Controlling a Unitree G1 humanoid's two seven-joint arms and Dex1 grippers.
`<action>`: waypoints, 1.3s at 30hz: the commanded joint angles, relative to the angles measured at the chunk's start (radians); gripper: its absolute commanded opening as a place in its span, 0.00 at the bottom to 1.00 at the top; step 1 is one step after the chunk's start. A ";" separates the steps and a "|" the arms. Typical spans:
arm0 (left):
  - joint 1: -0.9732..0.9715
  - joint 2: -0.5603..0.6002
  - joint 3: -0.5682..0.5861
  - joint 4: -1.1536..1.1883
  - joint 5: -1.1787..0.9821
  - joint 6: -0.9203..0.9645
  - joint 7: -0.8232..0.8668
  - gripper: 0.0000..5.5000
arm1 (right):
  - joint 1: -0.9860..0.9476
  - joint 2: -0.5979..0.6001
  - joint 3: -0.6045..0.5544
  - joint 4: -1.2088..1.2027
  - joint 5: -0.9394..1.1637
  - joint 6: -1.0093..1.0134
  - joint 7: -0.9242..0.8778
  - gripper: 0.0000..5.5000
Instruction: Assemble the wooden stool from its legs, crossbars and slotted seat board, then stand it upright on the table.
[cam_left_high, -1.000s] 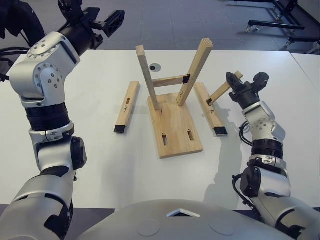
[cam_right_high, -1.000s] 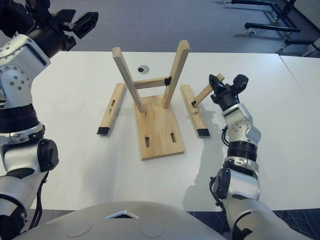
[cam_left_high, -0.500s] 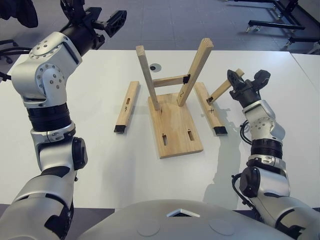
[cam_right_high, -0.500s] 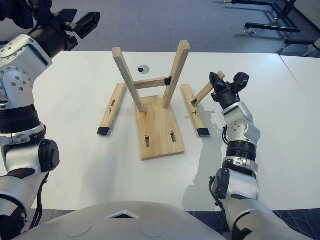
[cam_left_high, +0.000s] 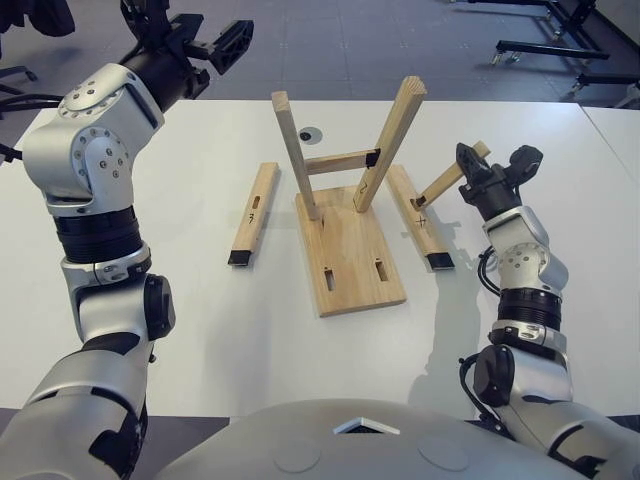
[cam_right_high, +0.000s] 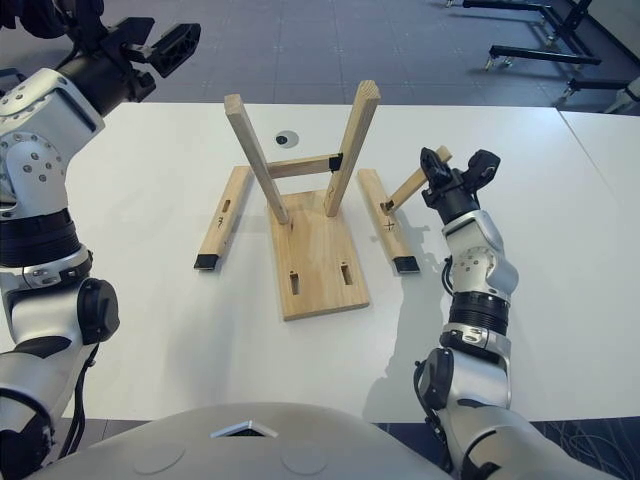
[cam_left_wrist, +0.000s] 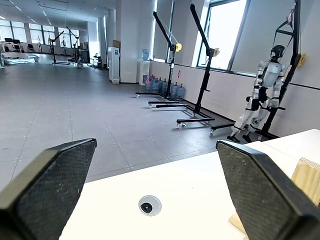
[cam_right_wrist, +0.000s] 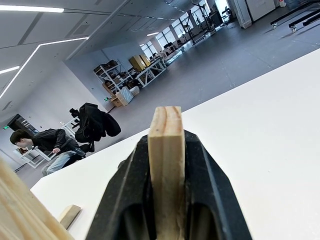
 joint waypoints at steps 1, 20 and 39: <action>0.012 -0.001 -0.005 -0.002 0.001 -0.003 0.002 0.80 | -0.028 0.002 -0.004 0.030 -0.001 -0.010 0.001 0.07; 0.016 -0.005 -0.012 -0.012 0.004 -0.004 0.011 0.80 | 0.033 0.013 0.148 -0.035 -0.157 -0.073 -0.031 0.07; 0.020 -0.005 -0.001 -0.014 0.003 -0.005 0.027 0.80 | 0.262 0.016 0.327 0.009 -0.489 -0.364 -0.175 0.07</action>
